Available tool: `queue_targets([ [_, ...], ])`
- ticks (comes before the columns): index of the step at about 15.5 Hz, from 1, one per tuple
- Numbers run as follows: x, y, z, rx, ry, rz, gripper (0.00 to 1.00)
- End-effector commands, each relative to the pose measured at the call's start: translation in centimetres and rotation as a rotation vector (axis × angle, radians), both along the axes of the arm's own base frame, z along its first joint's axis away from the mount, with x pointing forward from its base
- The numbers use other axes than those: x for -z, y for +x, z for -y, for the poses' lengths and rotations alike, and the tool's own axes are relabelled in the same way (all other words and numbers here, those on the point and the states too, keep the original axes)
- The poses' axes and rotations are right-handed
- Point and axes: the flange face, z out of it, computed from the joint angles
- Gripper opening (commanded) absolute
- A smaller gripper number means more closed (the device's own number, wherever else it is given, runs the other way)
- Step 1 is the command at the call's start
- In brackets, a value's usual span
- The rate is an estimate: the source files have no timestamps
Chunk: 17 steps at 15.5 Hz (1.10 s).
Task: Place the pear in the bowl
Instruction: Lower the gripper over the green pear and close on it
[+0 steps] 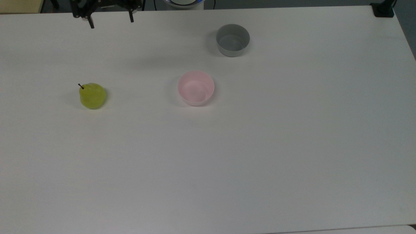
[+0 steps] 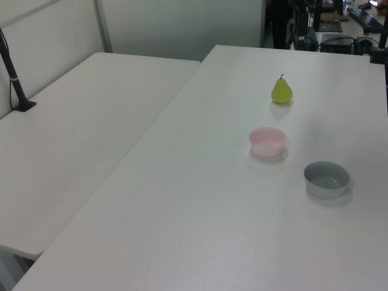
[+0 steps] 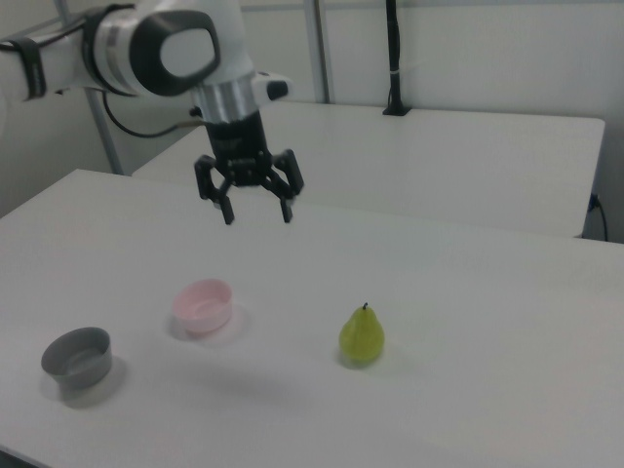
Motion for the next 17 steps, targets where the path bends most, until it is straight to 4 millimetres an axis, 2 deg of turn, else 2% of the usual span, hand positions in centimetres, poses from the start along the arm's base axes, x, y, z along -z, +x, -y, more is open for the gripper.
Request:
queue_targets([
  [1,3.9,0.5,3.2,0.019,-0.006,0.018,1.00],
  [7,11.5,2.0,7.9,0.046,0.003,0.002,1.00],
  [10,15.1,3.2,9.2,0.071,0.016,0.019,1.00],
  [13,17.3,4.1,9.7,0.100,0.038,0.061,1.00],
  [17,20.0,4.2,10.1,0.102,0.029,0.103,1.00],
])
